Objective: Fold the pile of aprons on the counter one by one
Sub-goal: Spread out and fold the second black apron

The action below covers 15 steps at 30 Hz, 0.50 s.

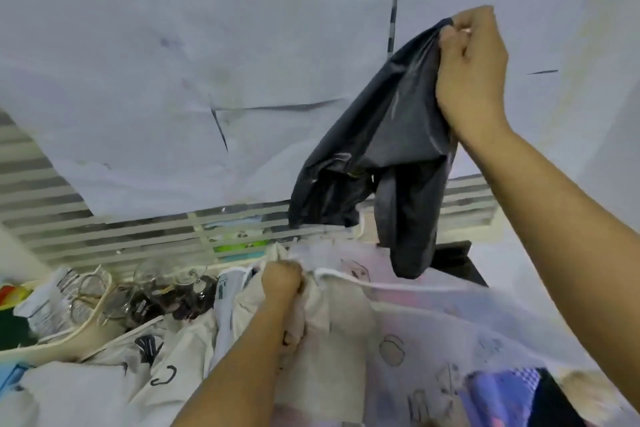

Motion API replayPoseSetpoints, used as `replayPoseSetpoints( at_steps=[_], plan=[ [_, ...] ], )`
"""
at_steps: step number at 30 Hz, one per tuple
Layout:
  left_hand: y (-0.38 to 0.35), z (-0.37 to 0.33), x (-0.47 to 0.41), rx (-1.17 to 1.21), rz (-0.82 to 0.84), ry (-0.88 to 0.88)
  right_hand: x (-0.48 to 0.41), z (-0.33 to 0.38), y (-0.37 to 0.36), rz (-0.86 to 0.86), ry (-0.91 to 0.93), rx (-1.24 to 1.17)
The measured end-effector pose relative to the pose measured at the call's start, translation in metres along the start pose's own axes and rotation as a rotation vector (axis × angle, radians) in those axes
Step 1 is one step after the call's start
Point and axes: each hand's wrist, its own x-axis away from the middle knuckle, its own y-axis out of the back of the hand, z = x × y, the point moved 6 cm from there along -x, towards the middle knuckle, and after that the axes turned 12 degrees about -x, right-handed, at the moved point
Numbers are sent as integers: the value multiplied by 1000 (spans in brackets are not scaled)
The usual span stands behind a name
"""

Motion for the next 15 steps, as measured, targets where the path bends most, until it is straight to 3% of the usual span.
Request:
replayPoseSetpoints(
  at_steps=[3,4,6,8,11,13,15],
  plan=[
    [23,-48,9,878,355,93,-1,20,3,111,0,7],
    [24,-64,15,1040,504,96,3,20,1,180,-11,12],
    [15,-91,37,1198,777,91,20,16,0,360,-120,-13],
    [-3,-112,62,1284,945,104,44,8,1,566,-290,-63],
    [-28,-123,77,1596,921,112,84,-5,14,827,-495,-147],
    [-38,-110,72,1719,724,182,107,-17,38,868,-581,-146],
    [-32,-98,68,1675,559,153,132,-43,69,857,-658,-80]
  ],
)
